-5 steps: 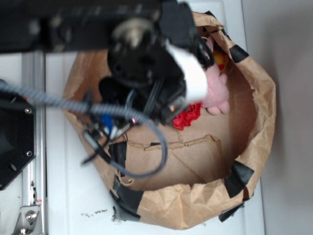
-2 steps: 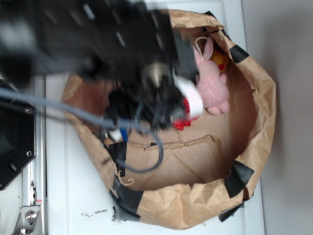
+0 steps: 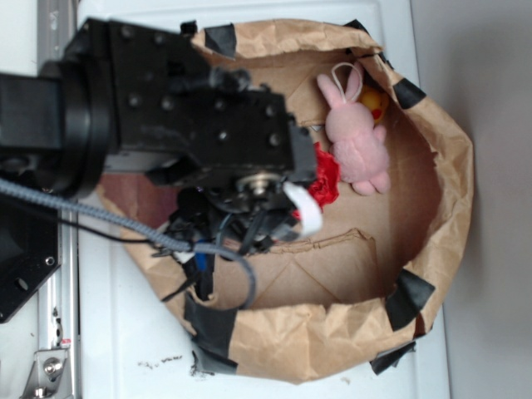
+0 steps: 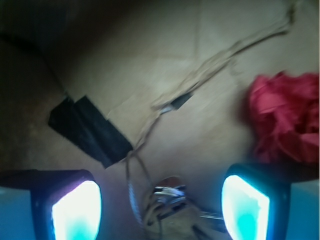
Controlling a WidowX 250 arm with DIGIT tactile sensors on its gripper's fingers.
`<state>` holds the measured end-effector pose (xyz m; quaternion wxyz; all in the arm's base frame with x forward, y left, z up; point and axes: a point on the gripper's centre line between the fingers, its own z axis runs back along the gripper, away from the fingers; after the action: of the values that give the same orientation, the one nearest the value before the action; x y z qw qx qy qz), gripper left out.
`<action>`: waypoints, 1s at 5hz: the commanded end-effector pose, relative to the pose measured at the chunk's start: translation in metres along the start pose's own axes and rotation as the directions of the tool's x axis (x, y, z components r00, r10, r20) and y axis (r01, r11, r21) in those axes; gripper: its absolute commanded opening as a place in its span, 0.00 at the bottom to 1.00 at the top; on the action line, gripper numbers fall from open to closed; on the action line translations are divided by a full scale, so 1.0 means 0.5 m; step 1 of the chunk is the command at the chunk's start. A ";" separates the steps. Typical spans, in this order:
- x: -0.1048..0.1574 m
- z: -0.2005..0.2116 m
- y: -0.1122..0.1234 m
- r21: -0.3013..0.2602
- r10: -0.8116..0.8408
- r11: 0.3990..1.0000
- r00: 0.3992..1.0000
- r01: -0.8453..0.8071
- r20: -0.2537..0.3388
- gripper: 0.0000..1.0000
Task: Grab the silver keys.
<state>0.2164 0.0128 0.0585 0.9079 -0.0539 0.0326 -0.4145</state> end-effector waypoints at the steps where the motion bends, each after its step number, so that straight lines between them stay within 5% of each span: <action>1: -0.023 0.012 -0.029 0.006 -0.034 0.999 0.999 0.034 0.037 1.00; 5: 0.001 -0.030 -0.030 0.021 -0.046 0.999 0.995 0.045 0.086 1.00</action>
<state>0.2048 0.0114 0.0407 0.9036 -0.0679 -0.0032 -0.4230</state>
